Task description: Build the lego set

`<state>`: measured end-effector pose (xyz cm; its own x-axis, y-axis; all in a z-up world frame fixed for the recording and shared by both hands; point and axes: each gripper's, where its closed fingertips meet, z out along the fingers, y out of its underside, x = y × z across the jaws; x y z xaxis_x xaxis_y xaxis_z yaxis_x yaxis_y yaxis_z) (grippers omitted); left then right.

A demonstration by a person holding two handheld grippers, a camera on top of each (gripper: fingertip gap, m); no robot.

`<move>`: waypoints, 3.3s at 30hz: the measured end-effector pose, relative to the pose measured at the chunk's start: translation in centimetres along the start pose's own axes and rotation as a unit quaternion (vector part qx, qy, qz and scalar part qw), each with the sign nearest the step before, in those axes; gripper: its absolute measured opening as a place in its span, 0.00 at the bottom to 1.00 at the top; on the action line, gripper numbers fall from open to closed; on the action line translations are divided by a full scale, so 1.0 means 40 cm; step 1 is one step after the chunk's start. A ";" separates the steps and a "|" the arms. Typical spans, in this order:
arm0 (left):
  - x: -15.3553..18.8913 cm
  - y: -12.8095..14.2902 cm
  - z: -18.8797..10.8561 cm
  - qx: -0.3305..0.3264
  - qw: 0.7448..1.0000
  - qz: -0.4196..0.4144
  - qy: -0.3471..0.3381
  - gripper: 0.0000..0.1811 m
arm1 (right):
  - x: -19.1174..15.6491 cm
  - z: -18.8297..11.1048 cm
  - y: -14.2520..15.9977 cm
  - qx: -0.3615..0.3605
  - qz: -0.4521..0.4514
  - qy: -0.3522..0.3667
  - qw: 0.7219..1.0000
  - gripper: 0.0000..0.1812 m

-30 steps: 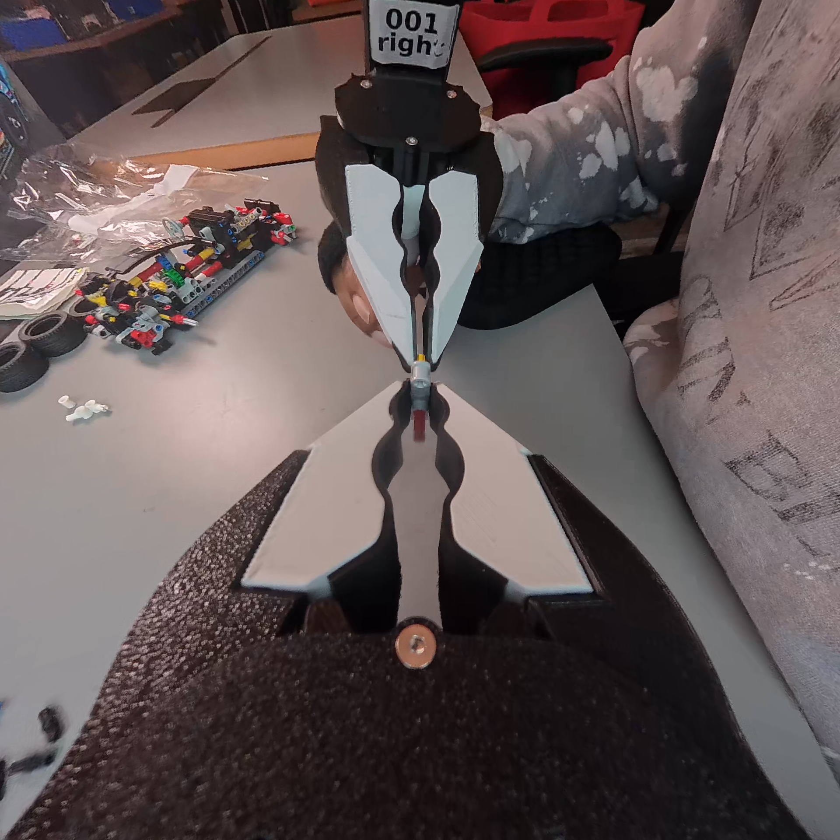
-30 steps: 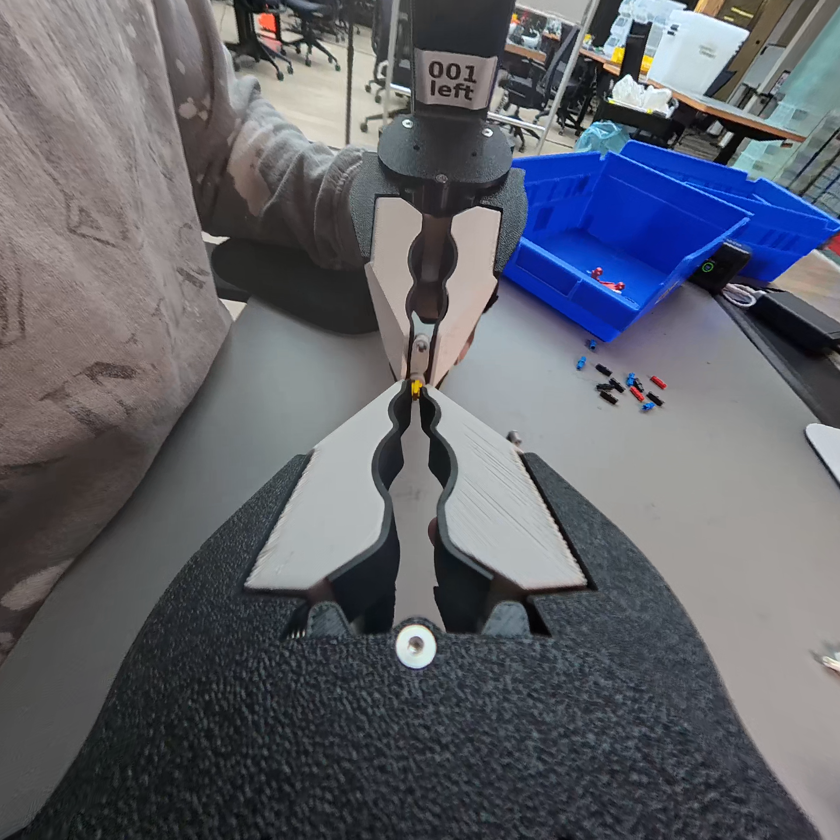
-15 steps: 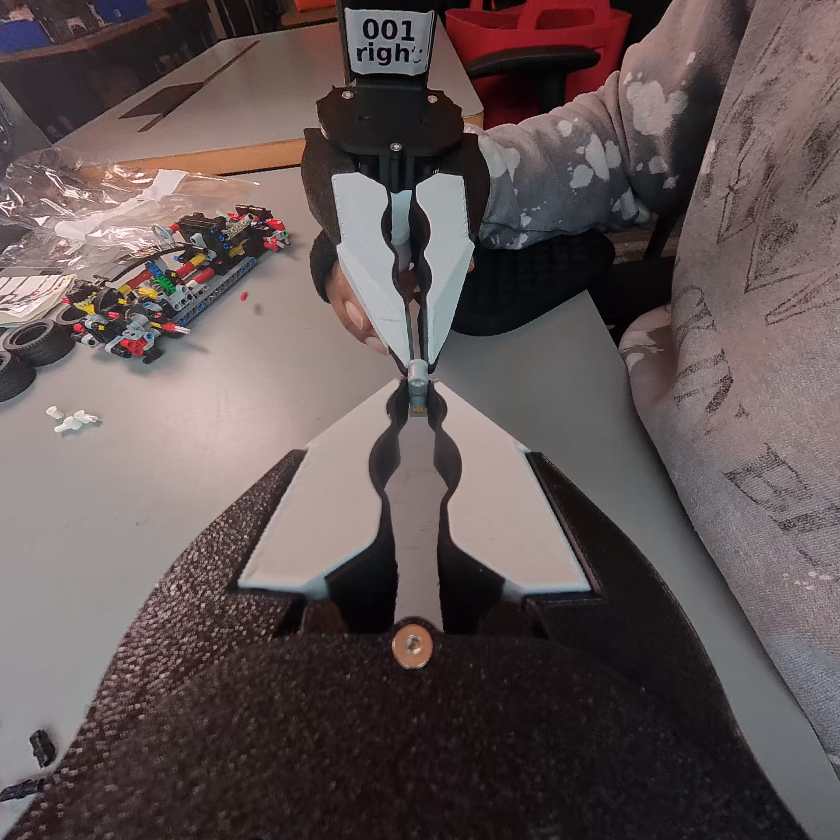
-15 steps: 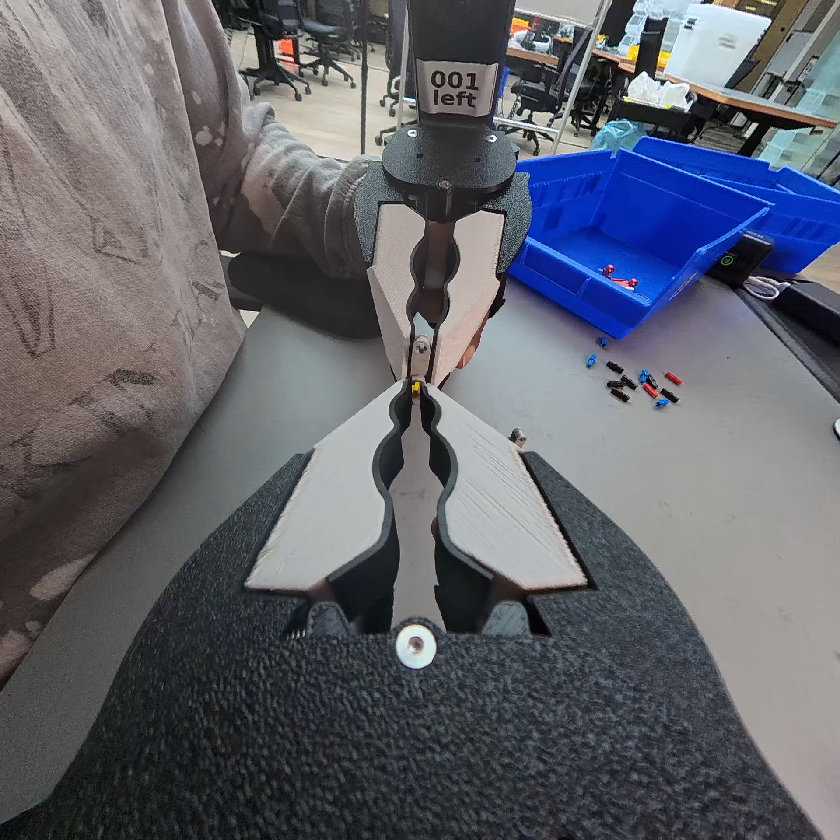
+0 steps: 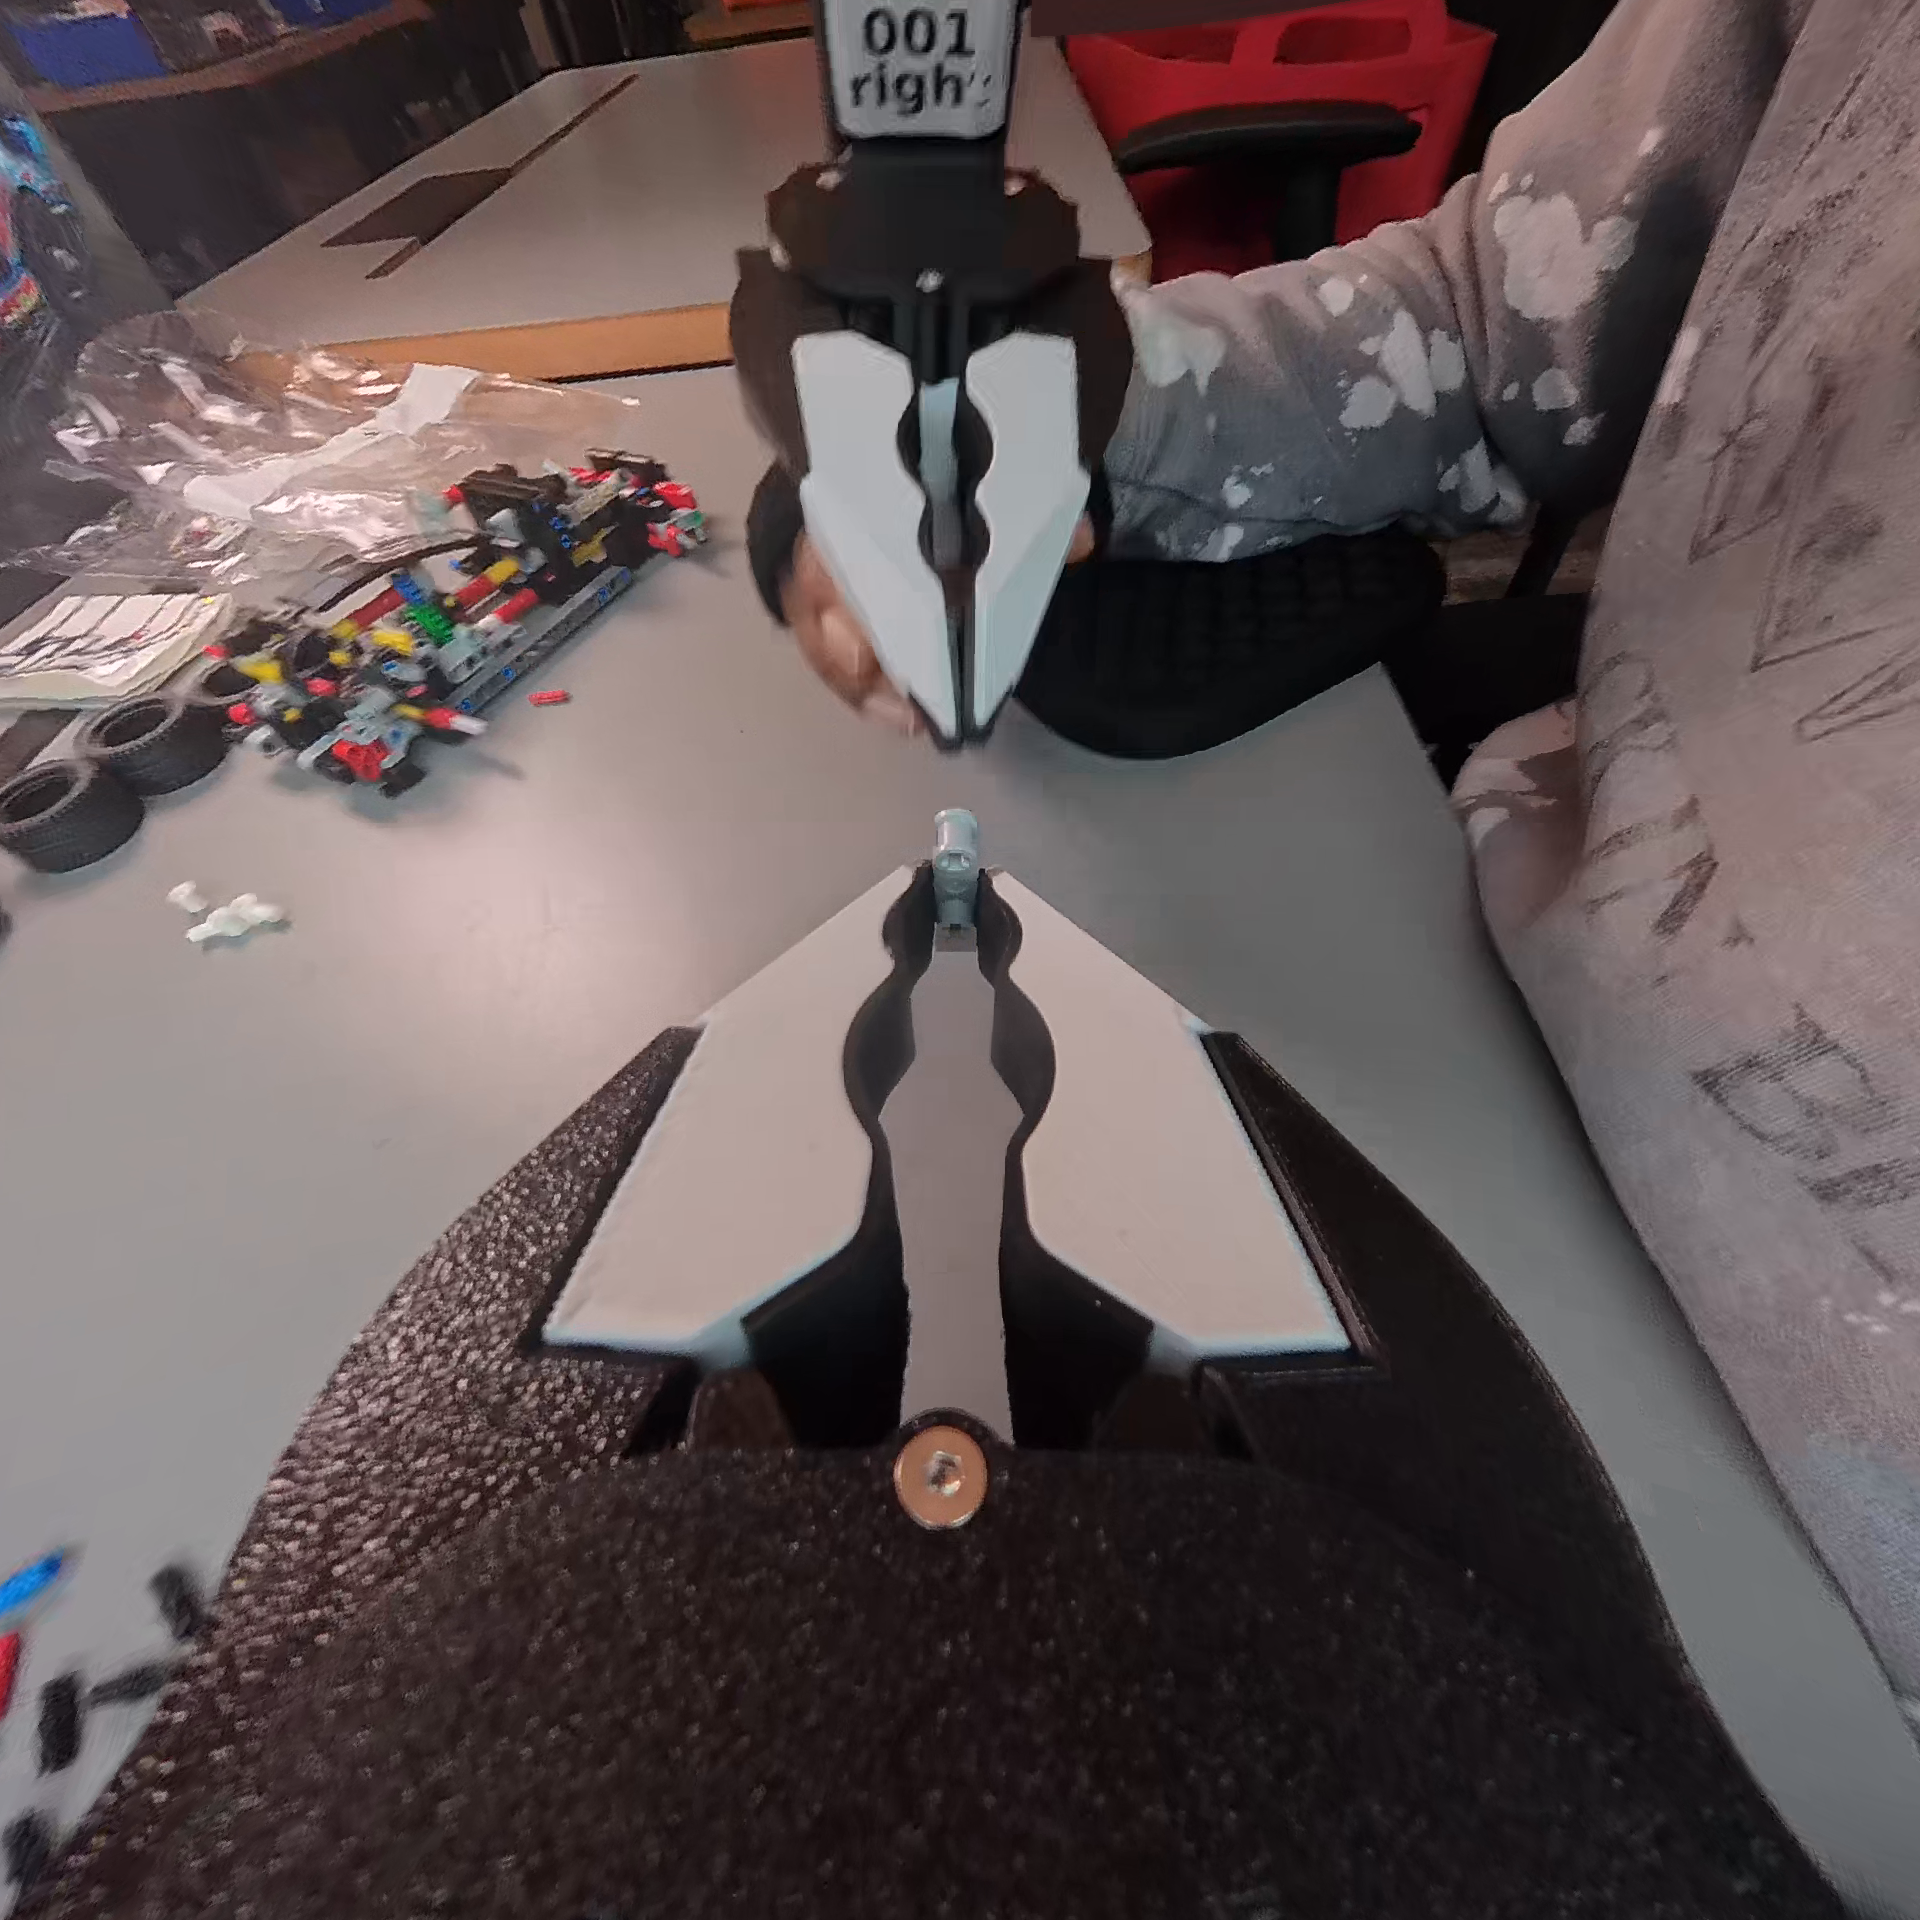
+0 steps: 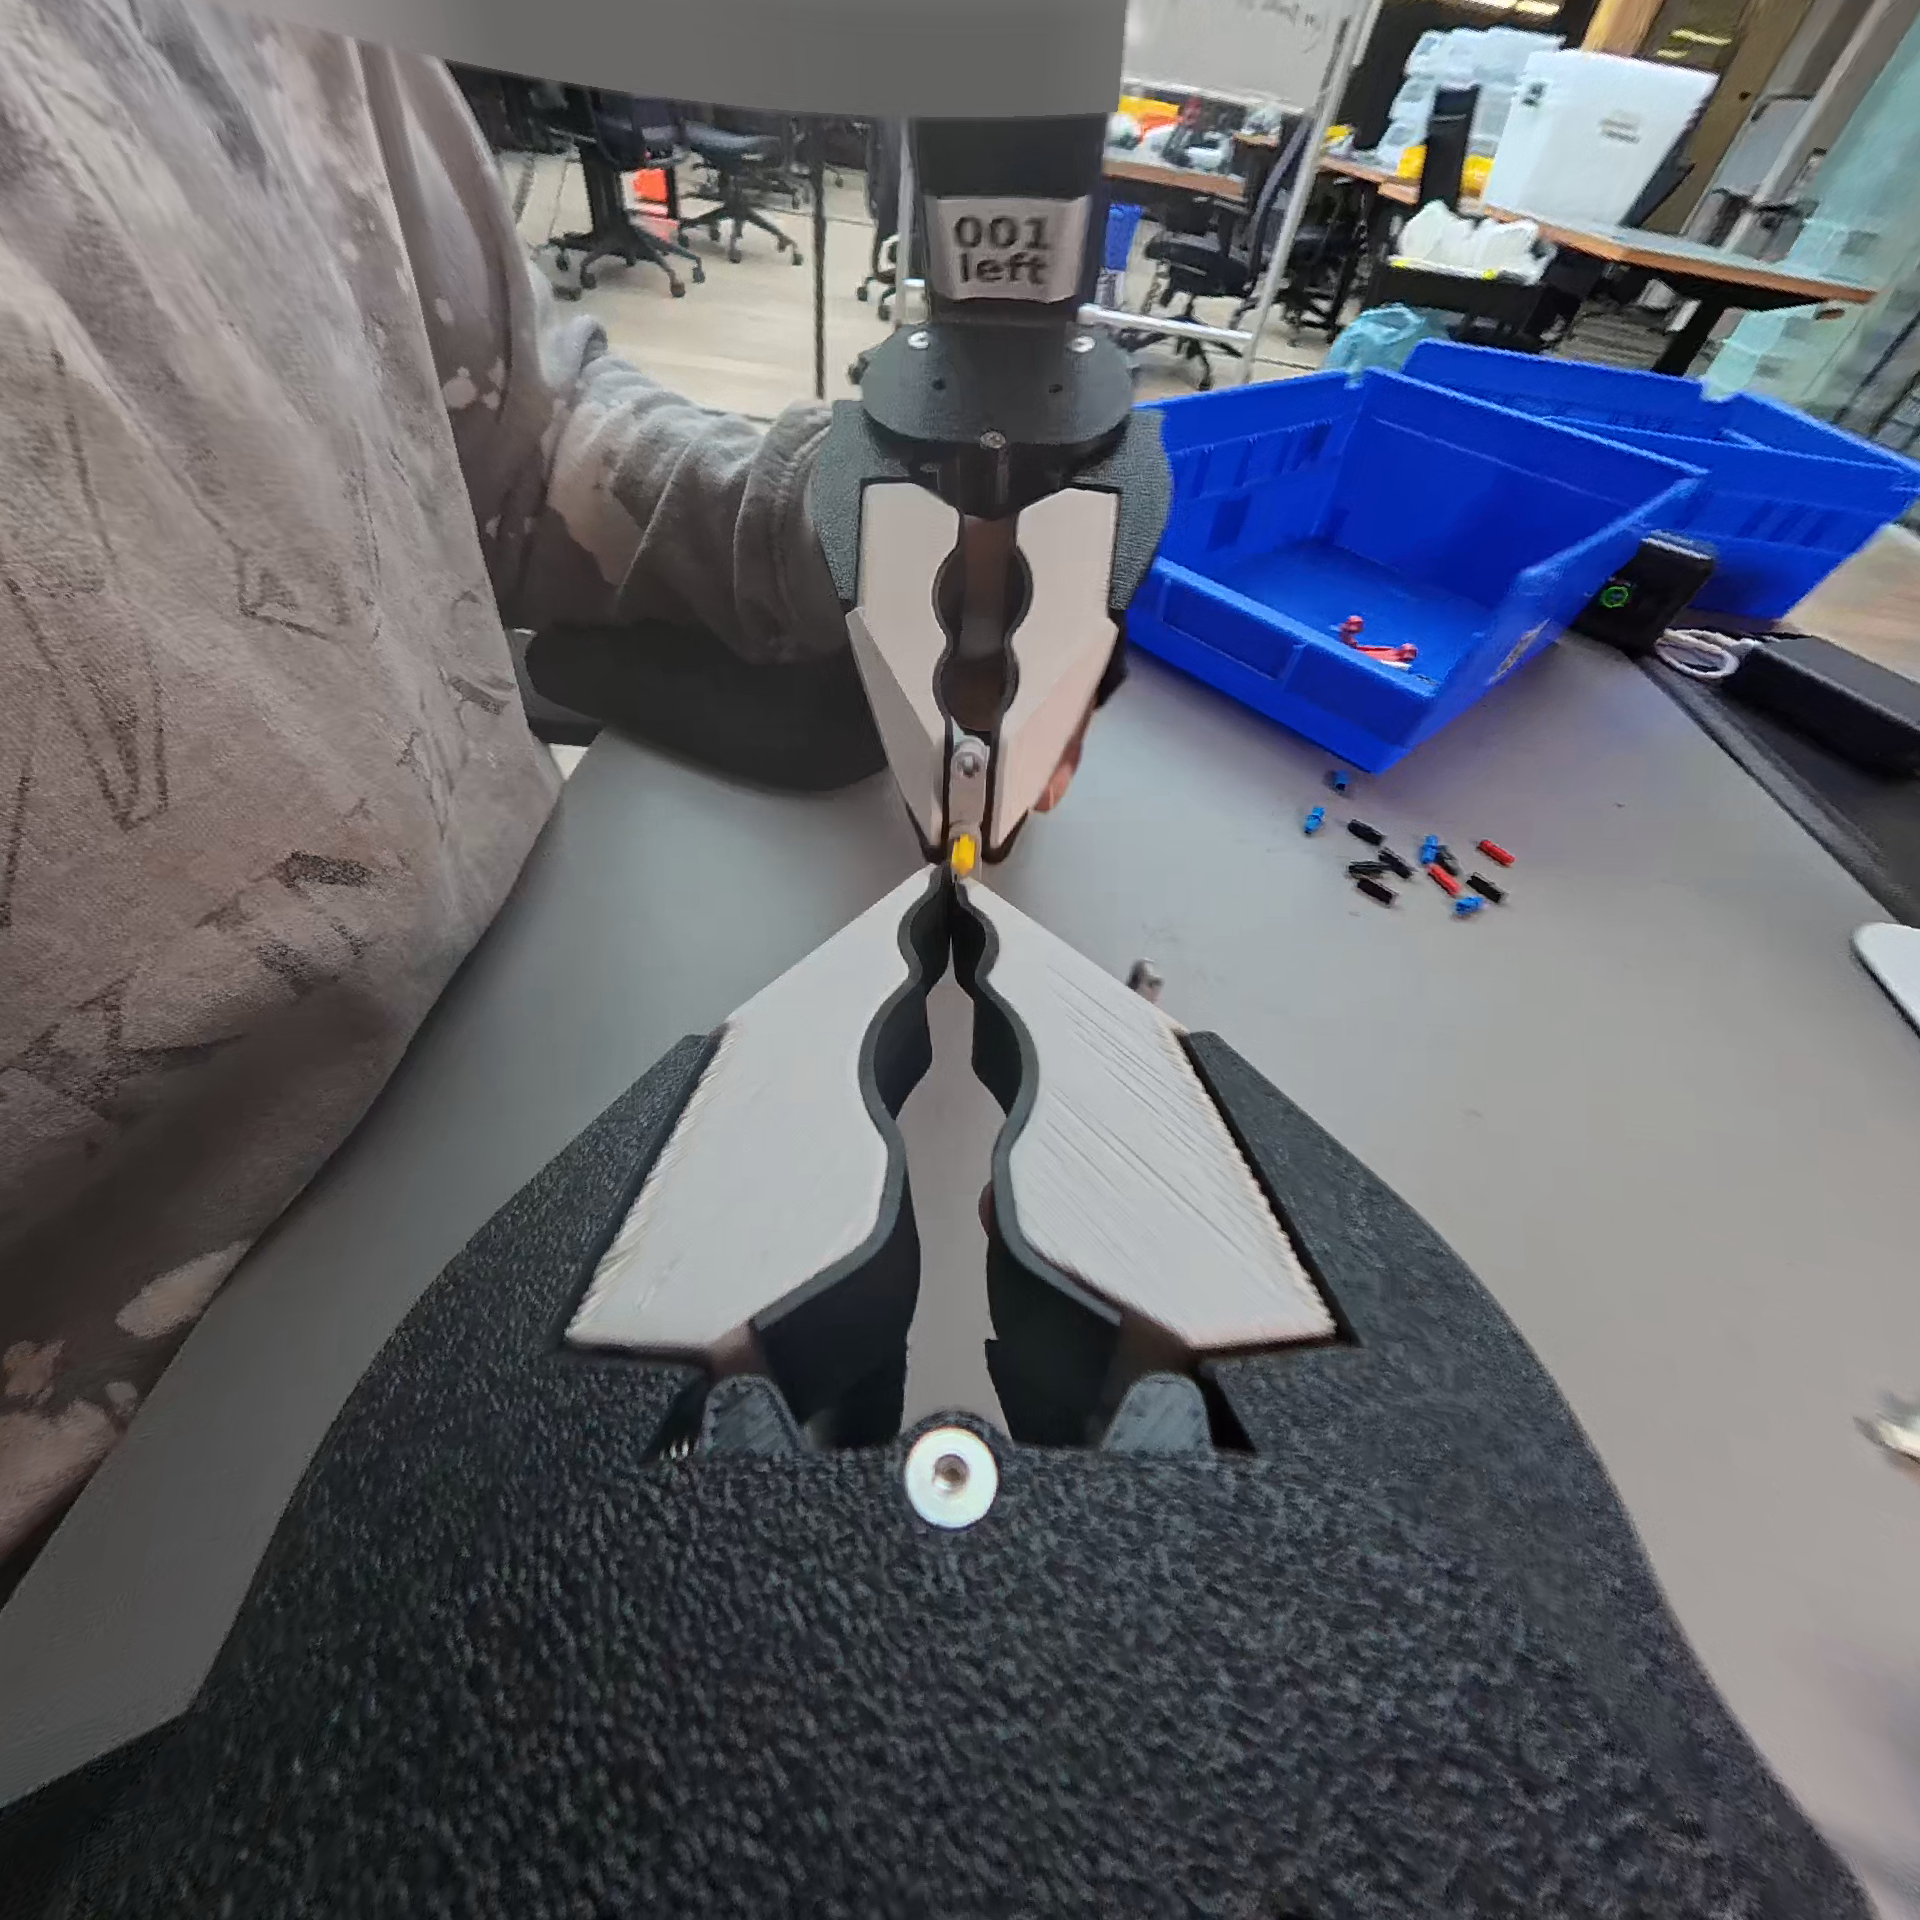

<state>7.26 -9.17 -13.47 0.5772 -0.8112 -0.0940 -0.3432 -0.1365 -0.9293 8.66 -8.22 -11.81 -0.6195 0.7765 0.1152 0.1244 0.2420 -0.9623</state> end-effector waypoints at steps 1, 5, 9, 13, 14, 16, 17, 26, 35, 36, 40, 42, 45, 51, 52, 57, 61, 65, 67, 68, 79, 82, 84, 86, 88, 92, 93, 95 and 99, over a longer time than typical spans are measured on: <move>-0.018 0.011 -0.025 0.006 1.000 -0.011 -0.010 0.03 | 0.025 -0.036 -0.009 0.017 0.011 0.021 1.000 0.00; -0.034 0.030 -0.020 -0.005 0.999 -0.029 -0.018 0.03 | 0.050 -0.061 0.000 0.008 0.006 0.058 0.998 0.00; -0.024 0.023 0.014 -0.014 1.000 -0.013 -0.009 0.03 | 0.030 -0.007 0.018 -0.024 -0.015 0.054 0.998 0.04; -0.007 0.017 0.031 -0.019 1.000 0.009 -0.008 0.03 | 0.013 0.022 0.028 -0.040 -0.019 0.038 0.998 0.09; -0.003 0.012 0.033 -0.018 1.000 0.015 -0.009 0.03 | 0.009 0.028 0.032 -0.044 -0.020 0.033 0.998 0.08; 0.002 0.007 0.035 -0.017 1.000 0.022 -0.009 0.03 | 0.000 0.040 0.043 -0.056 -0.025 0.024 0.998 0.06; 0.005 0.009 0.035 -0.021 0.999 0.025 -0.007 0.03 | -0.001 0.043 0.045 -0.058 -0.026 0.024 0.998 0.06; -0.006 0.024 0.022 -0.050 0.997 0.041 -0.029 0.03 | 0.009 0.057 0.050 -0.068 -0.061 0.046 0.995 0.01; 0.010 0.022 0.008 -0.039 0.999 0.023 0.001 0.03 | -0.008 0.056 0.042 -0.056 -0.046 0.019 0.997 0.00; 0.000 0.023 -0.004 -0.039 0.999 0.022 -0.006 0.03 | -0.002 0.044 0.040 -0.053 -0.040 0.021 0.998 0.00; -0.051 0.044 -0.065 -0.023 0.999 -0.018 -0.034 0.03 | 0.032 -0.007 0.063 -0.042 -0.006 0.045 0.998 0.00; -0.045 0.049 -0.043 -0.036 0.999 -0.011 -0.026 0.03 | 0.031 0.006 0.069 -0.048 -0.009 0.040 0.998 0.00; -0.048 0.114 -0.006 -0.096 0.995 -0.016 -0.030 0.03 | 0.067 -0.010 0.108 -0.084 -0.007 0.067 0.994 0.00; -0.030 0.198 0.072 -0.190 0.982 -0.009 -0.013 0.04 | 0.147 -0.066 0.198 -0.177 -0.027 0.155 0.972 0.01; -0.031 0.197 0.079 -0.190 0.982 -0.009 -0.009 0.04 | 0.147 -0.068 0.203 -0.180 -0.024 0.156 0.971 0.01; -0.040 0.206 0.077 -0.195 0.981 -0.023 -0.009 0.08 | 0.142 -0.064 0.215 -0.182 -0.020 0.152 0.971 0.01; -0.046 0.157 0.040 -0.139 0.989 -0.057 -0.008 0.12 | 0.138 -0.060 0.212 -0.174 -0.018 0.149 0.973 0.01; -0.105 0.112 -0.037 -0.066 0.991 -0.109 -0.050 0.13 | 0.136 -0.059 0.199 -0.156 -0.012 0.147 0.977 0.01; -0.141 0.123 -0.053 -0.061 0.985 -0.136 -0.081 0.12 | 0.130 -0.052 0.189 -0.144 -0.004 0.139 0.980 0.01; -0.146 0.138 -0.049 -0.076 0.983 -0.141 -0.085 0.13 | 0.127 -0.046 0.183 -0.137 -0.002 0.135 0.981 0.01; -0.050 0.042 0.052 -0.047 0.997 -0.052 -0.036 0.11 | 0.056 0.030 0.077 -0.058 -0.029 0.090 0.994 0.01; -0.038 0.036 0.053 -0.044 0.998 -0.039 -0.032 0.02 | 0.042 0.039 0.065 -0.049 -0.034 0.082 0.995 0.01; -0.033 0.033 0.052 -0.043 0.998 -0.033 -0.030 0.02 | 0.037 0.038 0.063 -0.047 -0.032 0.076 0.995 0.01; -0.028 0.029 0.051 -0.038 0.999 -0.031 -0.024 0.01 | 0.035 0.037 0.057 -0.040 -0.031 0.074 0.996 0.01; -0.018 0.020 0.047 -0.021 0.999 -0.041 -0.006 0.01 | 0.028 0.037 0.045 -0.026 -0.029 0.068 0.997 0.02; 0.000 0.008 0.041 -0.004 0.999 -0.049 0.021 0.01 | 0.017 0.039 0.029 -0.008 -0.026 0.058 0.998 0.04; 0.003 0.006 0.040 -0.001 0.998 -0.051 0.025 0.01 | 0.014 0.039 0.027 -0.006 -0.027 0.057 0.998 0.04; 0.009 0.004 0.038 0.002 0.998 -0.056 0.034 0.01 | 0.009 0.040 0.023 -0.002 -0.031 0.053 0.998 0.04; 0.021 0.006 0.037 0.000 0.996 -0.065 0.053 0.01 | -0.007 0.045 0.021 -0.002 -0.042 0.042 0.998 0.02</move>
<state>8.77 -9.05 -14.28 0.5346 -0.8426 0.0650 -0.2706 -0.2435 -0.9314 7.56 -9.26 -13.09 -0.5607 0.7995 0.2154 0.0775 0.3098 -0.9476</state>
